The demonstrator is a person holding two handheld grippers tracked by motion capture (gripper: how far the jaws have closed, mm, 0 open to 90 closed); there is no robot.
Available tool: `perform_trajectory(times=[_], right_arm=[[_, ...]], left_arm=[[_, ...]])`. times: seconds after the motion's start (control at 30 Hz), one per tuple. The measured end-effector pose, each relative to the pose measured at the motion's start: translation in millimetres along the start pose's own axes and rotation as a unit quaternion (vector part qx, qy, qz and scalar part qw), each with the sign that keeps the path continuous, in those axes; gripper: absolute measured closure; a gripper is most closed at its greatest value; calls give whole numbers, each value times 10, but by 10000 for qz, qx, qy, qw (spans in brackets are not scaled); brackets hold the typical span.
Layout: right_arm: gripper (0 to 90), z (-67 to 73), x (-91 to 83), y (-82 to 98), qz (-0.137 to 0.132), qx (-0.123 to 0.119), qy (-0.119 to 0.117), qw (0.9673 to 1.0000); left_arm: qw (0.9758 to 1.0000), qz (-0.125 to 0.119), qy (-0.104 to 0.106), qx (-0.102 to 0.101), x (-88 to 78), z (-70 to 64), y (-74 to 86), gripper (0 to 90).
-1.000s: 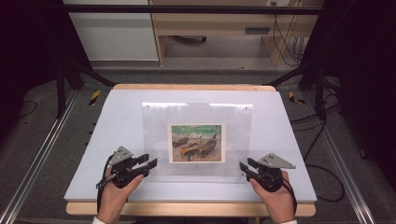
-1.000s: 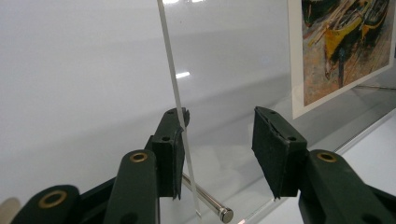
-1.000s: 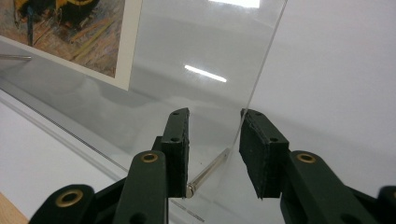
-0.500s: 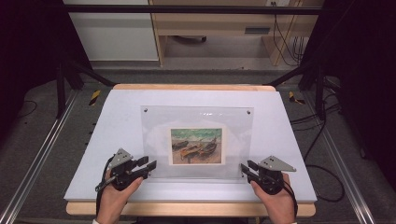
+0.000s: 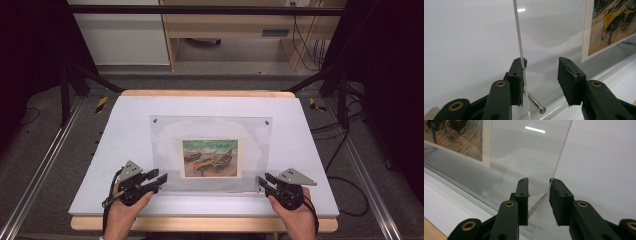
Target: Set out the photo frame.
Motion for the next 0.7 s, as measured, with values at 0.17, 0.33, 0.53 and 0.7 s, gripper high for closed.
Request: perform_trajectory(times=[0.17, 0.33, 0.53, 0.7], right_arm=[[694, 5, -5, 8, 26, -31, 10, 10000], [694, 19, -13, 23, 57, -47, 46, 10000], [694, 28, -21, 41, 87, -40, 61, 9999], [694, 39, -23, 48, 84, -40, 50, 9999]], left_arm=[[10000, 28, -30, -10, -11, -7, 13, 562], [10000, 57, -40, 3, -25, -15, 29, 562], [10000, 75, -38, 6, -34, -23, 40, 562], [9999, 101, -43, 47, -44, -25, 54, 562]])
Point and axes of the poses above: each handheld gripper's, and its own axes: x roughly forward along the jaws, y roughly out of its underside, z roughly to its left, the point moved 10 cm from there along x, roughly forward along the jaws, and after that the axes turned 15 degrees about -y, right-handed, at the moved point
